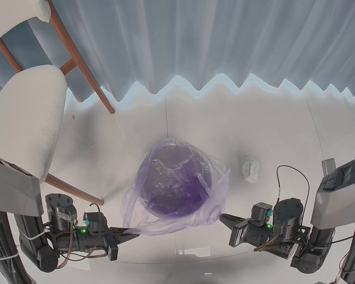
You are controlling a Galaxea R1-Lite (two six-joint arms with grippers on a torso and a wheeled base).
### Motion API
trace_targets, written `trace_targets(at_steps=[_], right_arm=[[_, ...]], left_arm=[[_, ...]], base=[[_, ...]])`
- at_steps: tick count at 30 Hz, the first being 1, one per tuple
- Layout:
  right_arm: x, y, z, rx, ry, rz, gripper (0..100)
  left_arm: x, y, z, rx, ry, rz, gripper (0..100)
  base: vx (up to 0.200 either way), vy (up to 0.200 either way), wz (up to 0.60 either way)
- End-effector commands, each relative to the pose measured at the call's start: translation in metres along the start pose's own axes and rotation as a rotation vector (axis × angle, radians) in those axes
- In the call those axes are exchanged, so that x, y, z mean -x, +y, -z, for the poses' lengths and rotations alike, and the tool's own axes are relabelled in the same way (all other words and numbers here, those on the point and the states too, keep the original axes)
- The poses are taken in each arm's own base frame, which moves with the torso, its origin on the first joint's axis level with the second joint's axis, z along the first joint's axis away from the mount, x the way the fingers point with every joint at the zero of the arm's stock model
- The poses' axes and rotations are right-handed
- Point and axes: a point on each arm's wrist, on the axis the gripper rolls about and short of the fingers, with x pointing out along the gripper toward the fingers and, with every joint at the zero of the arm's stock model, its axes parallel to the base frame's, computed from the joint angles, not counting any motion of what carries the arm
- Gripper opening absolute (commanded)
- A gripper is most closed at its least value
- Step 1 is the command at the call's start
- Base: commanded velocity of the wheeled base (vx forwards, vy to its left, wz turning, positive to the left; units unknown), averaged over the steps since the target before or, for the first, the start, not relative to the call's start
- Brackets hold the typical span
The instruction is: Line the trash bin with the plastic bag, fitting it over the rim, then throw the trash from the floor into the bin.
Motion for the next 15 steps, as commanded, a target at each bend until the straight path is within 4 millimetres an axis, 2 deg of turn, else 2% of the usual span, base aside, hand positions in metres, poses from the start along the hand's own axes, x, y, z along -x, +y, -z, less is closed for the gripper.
trace_targets(at_steps=[1, 6, 10, 15], right_arm=[[-0.010, -0.008, 0.028, -0.003, 0.090, 0.074, 0], [-0.018, -0.010, 0.040, -0.007, 0.125, 0.096, 0], [-0.028, -0.010, 0.043, -0.028, 0.108, 0.111, 0], [-0.038, -0.010, 0.043, -0.041, 0.088, 0.115, 0]], left_arm=[[0.003, -0.003, 0.021, 0.067, 0.086, 0.014, 0], [0.002, -0.001, 0.026, 0.091, 0.108, 0.001, 0], [0.001, 0.006, 0.040, 0.138, 0.154, -0.030, 0], [-0.002, 0.014, 0.042, 0.141, 0.147, -0.050, 0]], base=[[0.000, 0.000, 0.00], [0.000, 0.000, 0.00], [0.000, 0.000, 0.00], [0.000, 0.000, 0.00]])
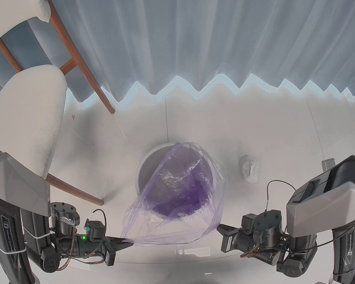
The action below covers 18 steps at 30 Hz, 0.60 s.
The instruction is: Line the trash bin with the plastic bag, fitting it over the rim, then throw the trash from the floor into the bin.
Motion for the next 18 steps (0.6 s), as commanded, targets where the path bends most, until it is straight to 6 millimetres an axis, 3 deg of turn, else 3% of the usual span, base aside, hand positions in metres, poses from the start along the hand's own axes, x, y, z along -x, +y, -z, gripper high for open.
trace_targets(at_steps=[1, 3, 4, 8, 13, 17, 18], right_arm=[[-0.012, 0.001, 0.003, -0.004, -0.013, -0.006, 0], [-0.015, 0.002, 0.000, -0.008, -0.033, -0.007, 0], [-0.017, 0.003, -0.001, -0.013, -0.044, 0.001, 100], [-0.008, 0.006, -0.005, -0.056, -0.064, 0.020, 100], [0.050, 0.024, -0.007, -0.145, -0.027, -0.064, 100], [0.085, 0.029, -0.002, -0.155, 0.008, -0.104, 100], [0.091, 0.029, -0.002, -0.155, 0.010, -0.112, 100]], left_arm=[[-0.006, 0.009, 0.004, 0.016, 0.004, -0.015, 0], [-0.008, 0.010, 0.004, 0.020, 0.004, -0.017, 0], [-0.009, 0.011, 0.006, 0.024, 0.010, -0.017, 0], [-0.010, 0.012, 0.009, 0.027, 0.020, -0.016, 0], [-0.010, 0.012, 0.008, 0.024, 0.016, -0.017, 0], [-0.009, 0.010, 0.010, 0.028, 0.025, -0.012, 0], [-0.009, 0.010, 0.009, 0.027, 0.023, -0.011, 100]], base=[[0.000, 0.000, 0.00], [0.000, 0.000, 0.00], [0.000, 0.000, 0.00], [0.000, 0.000, 0.00], [0.000, 0.000, 0.00], [0.000, 0.000, 0.00], [0.000, 0.000, 0.00]])
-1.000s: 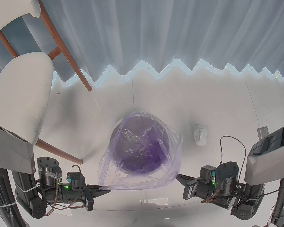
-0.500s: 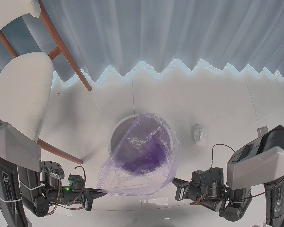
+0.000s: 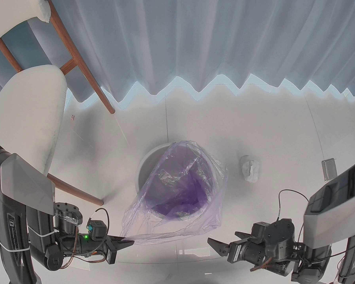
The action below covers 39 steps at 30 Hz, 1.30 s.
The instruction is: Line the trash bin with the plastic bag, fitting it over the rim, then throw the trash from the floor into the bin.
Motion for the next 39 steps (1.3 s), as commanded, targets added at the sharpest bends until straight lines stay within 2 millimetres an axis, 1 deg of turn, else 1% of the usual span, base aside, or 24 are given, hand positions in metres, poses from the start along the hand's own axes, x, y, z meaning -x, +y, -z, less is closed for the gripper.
trace_targets(at_steps=[1, 4, 6, 7, 8, 11, 13, 15, 17, 19, 22, 24, 26, 27, 31, 37, 39], right_arm=[[0.050, 0.015, -0.005, -0.026, -0.020, -0.104, 100], [0.060, 0.019, -0.016, -0.048, -0.076, -0.145, 100], [0.069, 0.023, -0.025, -0.066, -0.109, -0.199, 100], [0.070, 0.023, -0.026, -0.067, -0.111, -0.204, 100], [0.077, 0.026, -0.031, -0.074, -0.116, -0.270, 100], [0.083, 0.028, -0.037, -0.078, -0.126, -0.320, 100], [0.080, 0.028, -0.044, -0.089, -0.160, -0.320, 100], [0.078, 0.027, -0.047, -0.095, -0.171, -0.318, 100], [0.078, 0.026, -0.047, -0.097, -0.173, -0.312, 100], [0.079, 0.024, -0.046, -0.098, -0.170, -0.303, 100], [0.079, 0.021, -0.050, -0.105, -0.185, -0.289, 100], [0.079, 0.022, -0.052, -0.104, -0.197, -0.295, 100], [0.079, 0.022, -0.052, -0.103, -0.195, -0.295, 100], [0.079, 0.022, -0.052, -0.103, -0.196, -0.294, 100], [0.077, 0.022, -0.051, -0.102, -0.190, -0.293, 100], [0.074, 0.022, -0.049, -0.101, -0.179, -0.284, 100], [0.072, 0.022, -0.049, -0.101, -0.177, -0.282, 100]], left_arm=[[0.000, -0.001, 0.001, 0.005, 0.002, 0.008, 100], [0.008, -0.002, 0.000, 0.011, -0.008, 0.013, 100], [0.017, -0.002, -0.007, -0.002, -0.050, 0.040, 100], [0.017, -0.002, -0.007, -0.003, -0.052, 0.046, 100], [0.023, -0.001, -0.015, -0.024, -0.100, 0.079, 100], [0.033, -0.003, -0.028, -0.071, -0.168, 0.093, 100], [0.038, -0.006, -0.040, -0.120, -0.215, 0.095, 100], [0.039, -0.009, -0.044, -0.140, -0.228, 0.102, 100], [0.039, -0.012, -0.044, -0.144, -0.224, 0.109, 100], [0.040, -0.016, -0.038, -0.126, -0.200, 0.122, 100], [0.035, -0.013, -0.038, -0.123, -0.196, 0.121, 100], [0.025, -0.006, -0.051, -0.169, -0.241, 0.120, 100], [0.023, -0.002, -0.059, -0.196, -0.273, 0.111, 100], [0.023, -0.001, -0.059, -0.198, -0.275, 0.110, 100], [0.026, -0.001, -0.063, -0.215, -0.291, 0.098, 100], [0.039, -0.006, -0.078, -0.258, -0.347, 0.025, 100], [0.039, -0.004, -0.082, -0.259, -0.360, 0.019, 100]], base=[[0.000, 0.000, 0.00], [0.000, 0.000, 0.00], [0.000, 0.000, 0.00], [0.000, 0.000, 0.00], [0.000, 0.000, 0.00], [0.000, 0.000, 0.00], [0.000, 0.000, 0.00], [0.000, 0.000, 0.00], [0.000, 0.000, 0.00], [0.000, 0.000, 0.00], [0.000, 0.000, 0.00], [0.000, 0.000, 0.00], [0.000, 0.000, 0.00], [0.000, 0.000, 0.00], [0.000, 0.000, 0.00], [0.000, 0.000, 0.00], [0.000, 0.000, 0.00]])
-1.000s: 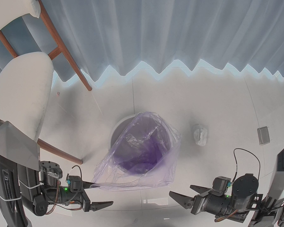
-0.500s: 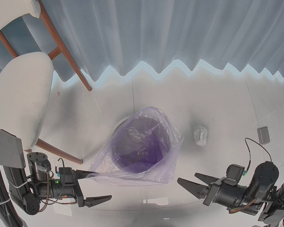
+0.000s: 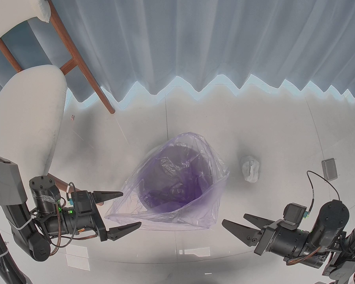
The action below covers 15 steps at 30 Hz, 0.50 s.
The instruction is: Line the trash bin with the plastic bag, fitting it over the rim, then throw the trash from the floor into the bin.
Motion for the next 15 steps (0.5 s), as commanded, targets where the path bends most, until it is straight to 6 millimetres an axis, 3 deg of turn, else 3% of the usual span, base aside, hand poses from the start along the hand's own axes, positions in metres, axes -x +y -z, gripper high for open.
trace_targets(at_steps=[1, 6, 13, 15], right_arm=[[-0.004, -0.001, 0.000, -0.001, -0.006, 0.002, 100], [-0.003, 0.001, -0.003, 0.001, -0.023, -0.007, 100], [-0.010, 0.002, -0.004, -0.008, -0.033, -0.011, 100], [-0.011, 0.002, -0.005, -0.010, -0.037, -0.013, 100]], left_arm=[[0.001, 0.004, -0.013, -0.033, -0.047, -0.020, 100], [-0.016, 0.014, -0.023, 0.000, -0.097, -0.004, 100], [-0.021, 0.021, -0.031, 0.079, -0.131, -0.005, 100], [-0.021, 0.021, -0.032, 0.093, -0.134, -0.006, 100]], base=[[0.000, 0.000, 0.00], [0.000, 0.000, 0.00], [0.000, 0.000, 0.00], [-0.200, 0.000, 0.00]])
